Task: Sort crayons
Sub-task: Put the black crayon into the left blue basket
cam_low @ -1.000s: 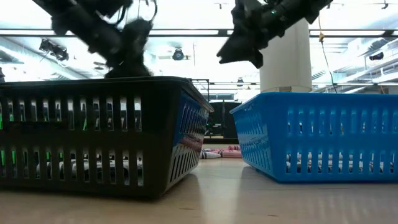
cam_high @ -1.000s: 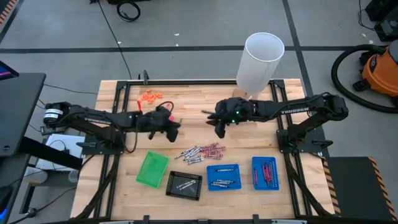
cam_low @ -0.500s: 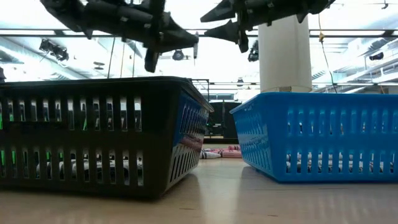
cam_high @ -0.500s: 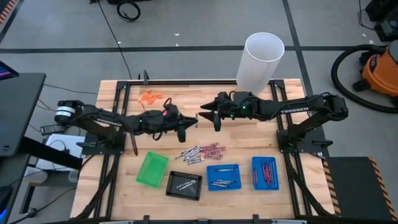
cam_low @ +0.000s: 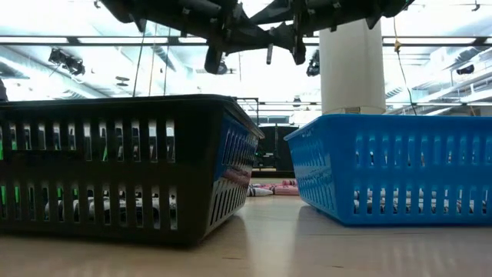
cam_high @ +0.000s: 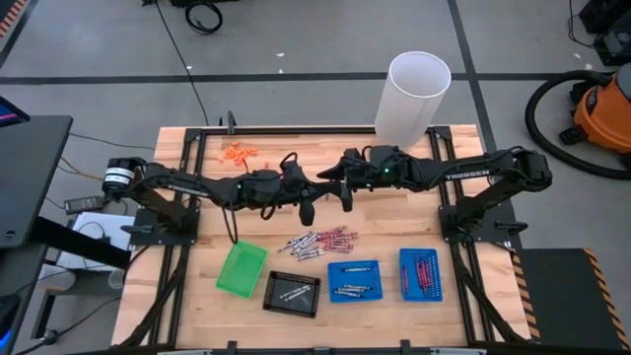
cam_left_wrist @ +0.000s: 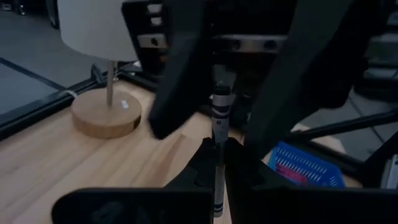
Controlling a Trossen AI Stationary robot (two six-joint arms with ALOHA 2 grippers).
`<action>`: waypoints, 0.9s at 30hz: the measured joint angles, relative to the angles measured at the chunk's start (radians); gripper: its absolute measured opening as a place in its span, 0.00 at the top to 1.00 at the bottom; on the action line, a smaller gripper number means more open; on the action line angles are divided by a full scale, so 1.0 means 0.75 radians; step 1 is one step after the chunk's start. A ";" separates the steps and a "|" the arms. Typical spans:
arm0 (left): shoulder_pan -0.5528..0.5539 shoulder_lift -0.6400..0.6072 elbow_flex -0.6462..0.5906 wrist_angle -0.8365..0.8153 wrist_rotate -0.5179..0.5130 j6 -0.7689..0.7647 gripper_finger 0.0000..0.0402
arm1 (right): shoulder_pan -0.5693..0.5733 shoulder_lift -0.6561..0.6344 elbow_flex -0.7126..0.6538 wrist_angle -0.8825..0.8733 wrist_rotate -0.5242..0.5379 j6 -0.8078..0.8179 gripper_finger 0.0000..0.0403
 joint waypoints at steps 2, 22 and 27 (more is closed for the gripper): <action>0.000 -0.003 0.000 0.003 -0.004 0.000 0.97 | -0.003 -0.014 0.000 -0.035 -0.012 0.006 0.63; 0.018 -0.004 0.000 0.065 -0.013 -0.010 0.97 | -0.048 -0.141 -0.104 -0.034 -0.044 0.040 0.64; 0.018 -0.004 0.000 0.070 -0.029 -0.010 0.97 | -0.049 -0.143 -0.121 0.009 -0.049 0.044 0.67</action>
